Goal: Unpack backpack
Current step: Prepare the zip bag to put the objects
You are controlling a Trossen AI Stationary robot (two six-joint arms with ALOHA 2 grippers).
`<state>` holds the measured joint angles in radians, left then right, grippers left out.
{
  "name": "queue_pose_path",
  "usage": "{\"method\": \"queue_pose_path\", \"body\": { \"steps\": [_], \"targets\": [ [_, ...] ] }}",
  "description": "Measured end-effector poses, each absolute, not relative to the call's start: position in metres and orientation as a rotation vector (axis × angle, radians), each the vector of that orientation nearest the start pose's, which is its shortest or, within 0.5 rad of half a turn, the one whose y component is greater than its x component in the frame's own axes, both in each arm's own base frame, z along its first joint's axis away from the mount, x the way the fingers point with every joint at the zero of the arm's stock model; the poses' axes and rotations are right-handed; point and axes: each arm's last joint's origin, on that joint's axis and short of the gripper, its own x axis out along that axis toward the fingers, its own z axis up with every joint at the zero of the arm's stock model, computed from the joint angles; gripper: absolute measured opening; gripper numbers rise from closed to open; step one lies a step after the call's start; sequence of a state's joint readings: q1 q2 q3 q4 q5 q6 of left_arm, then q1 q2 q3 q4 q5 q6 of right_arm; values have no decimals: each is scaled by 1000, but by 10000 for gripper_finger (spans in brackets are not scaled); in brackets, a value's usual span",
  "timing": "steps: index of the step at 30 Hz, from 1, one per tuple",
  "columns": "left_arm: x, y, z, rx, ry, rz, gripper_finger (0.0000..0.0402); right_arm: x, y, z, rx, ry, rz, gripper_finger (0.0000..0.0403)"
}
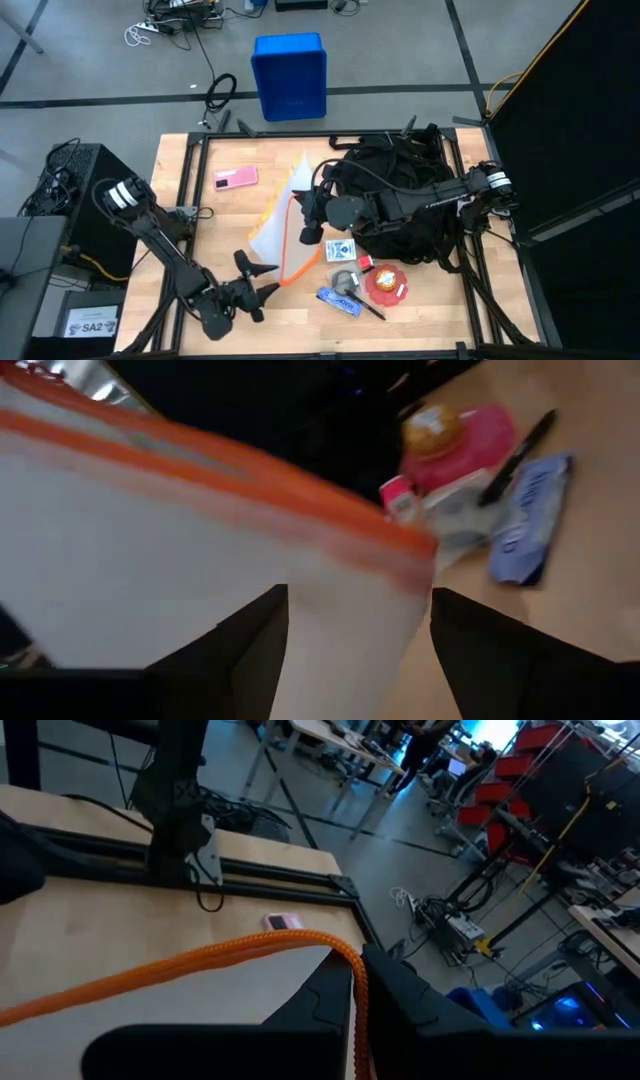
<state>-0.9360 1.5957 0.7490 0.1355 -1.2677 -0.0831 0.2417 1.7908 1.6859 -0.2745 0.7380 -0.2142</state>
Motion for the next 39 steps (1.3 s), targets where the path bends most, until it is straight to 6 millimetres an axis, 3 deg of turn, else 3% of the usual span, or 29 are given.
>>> {"method": "queue_pose_path", "body": {
  "steps": [11,26,39],
  "targets": [
    [214,-220,150,576,306,399,214,404,75,362,-367,388,-451,0],
    [275,-250,137,860,354,642,214,404,74,361,-345,390,-439,0],
    [302,-229,133,838,377,789,213,401,85,358,-335,410,-396,0]
  ]
}}
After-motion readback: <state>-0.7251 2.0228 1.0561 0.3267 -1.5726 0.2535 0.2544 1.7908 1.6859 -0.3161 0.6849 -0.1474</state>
